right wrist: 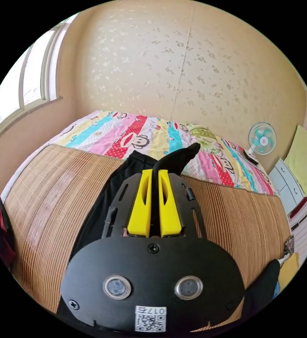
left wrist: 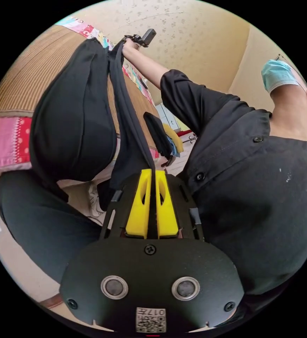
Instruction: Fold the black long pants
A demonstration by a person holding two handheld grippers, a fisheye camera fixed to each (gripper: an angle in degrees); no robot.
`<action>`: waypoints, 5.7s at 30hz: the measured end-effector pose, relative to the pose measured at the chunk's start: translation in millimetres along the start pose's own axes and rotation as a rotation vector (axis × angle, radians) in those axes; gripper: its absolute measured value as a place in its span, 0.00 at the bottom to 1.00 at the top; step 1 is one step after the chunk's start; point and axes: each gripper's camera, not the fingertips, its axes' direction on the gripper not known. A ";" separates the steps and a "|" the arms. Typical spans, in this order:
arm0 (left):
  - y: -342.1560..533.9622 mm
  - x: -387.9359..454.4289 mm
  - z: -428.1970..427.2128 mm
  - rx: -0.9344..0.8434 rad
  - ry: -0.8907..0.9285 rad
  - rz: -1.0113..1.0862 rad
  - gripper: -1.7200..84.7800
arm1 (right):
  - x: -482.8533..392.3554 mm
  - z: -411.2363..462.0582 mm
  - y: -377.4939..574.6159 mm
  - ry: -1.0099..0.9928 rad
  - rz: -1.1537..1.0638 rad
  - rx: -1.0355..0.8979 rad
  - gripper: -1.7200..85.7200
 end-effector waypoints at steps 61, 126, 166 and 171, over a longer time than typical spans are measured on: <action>-20.6 42.1 142.6 0.099 -0.540 -0.015 0.11 | 130.3 -185.3 355.0 -0.484 0.096 -0.446 0.09; -88.8 -56.5 105.6 0.078 -0.286 -0.109 0.08 | 126.3 -99.5 342.9 -0.723 0.216 -0.558 0.07; -45.5 -64.4 -14.3 0.223 0.282 0.255 0.07 | 289.9 -186.5 409.9 -1.484 0.189 -0.057 0.04; -45.2 69.6 -72.4 0.275 0.286 0.611 0.07 | 301.7 -310.4 372.6 -1.494 -0.078 0.211 0.04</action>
